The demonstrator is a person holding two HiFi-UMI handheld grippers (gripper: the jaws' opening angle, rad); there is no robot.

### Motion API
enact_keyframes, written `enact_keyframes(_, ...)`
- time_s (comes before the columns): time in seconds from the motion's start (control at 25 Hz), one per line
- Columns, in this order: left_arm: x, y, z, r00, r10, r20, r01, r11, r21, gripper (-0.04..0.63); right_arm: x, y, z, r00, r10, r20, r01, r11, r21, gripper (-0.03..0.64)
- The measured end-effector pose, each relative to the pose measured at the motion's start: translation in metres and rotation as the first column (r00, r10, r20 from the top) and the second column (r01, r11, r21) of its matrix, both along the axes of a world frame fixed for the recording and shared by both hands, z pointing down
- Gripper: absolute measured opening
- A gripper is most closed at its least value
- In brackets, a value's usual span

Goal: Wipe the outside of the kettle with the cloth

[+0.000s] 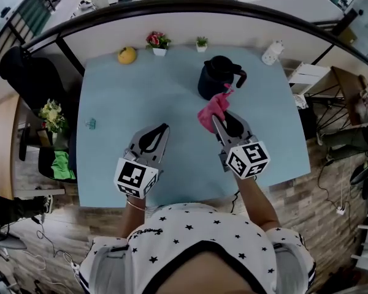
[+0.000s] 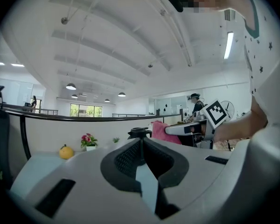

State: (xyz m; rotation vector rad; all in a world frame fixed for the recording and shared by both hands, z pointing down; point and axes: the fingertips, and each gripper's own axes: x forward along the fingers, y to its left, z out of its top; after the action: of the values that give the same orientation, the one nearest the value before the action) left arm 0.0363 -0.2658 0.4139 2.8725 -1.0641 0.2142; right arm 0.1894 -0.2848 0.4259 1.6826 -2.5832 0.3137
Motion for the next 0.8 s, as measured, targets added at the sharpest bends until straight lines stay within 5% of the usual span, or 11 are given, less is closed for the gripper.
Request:
enact_keyframes(0.52,-0.017,-0.026,0.024,1.000,-0.019,-0.025,0.018,0.998,-0.055,0.038,-0.028,-0.117,0.044,0.986,0.049,-0.160,-0.065,0.994,-0.093,0.110)
enact_keyframes(0.8,-0.052,-0.028,0.028,0.988,-0.153,0.000,0.152,0.985,-0.079,0.038,-0.014,-0.160,0.062,0.979,0.112,-0.171,-0.138,0.980,-0.146,0.110)
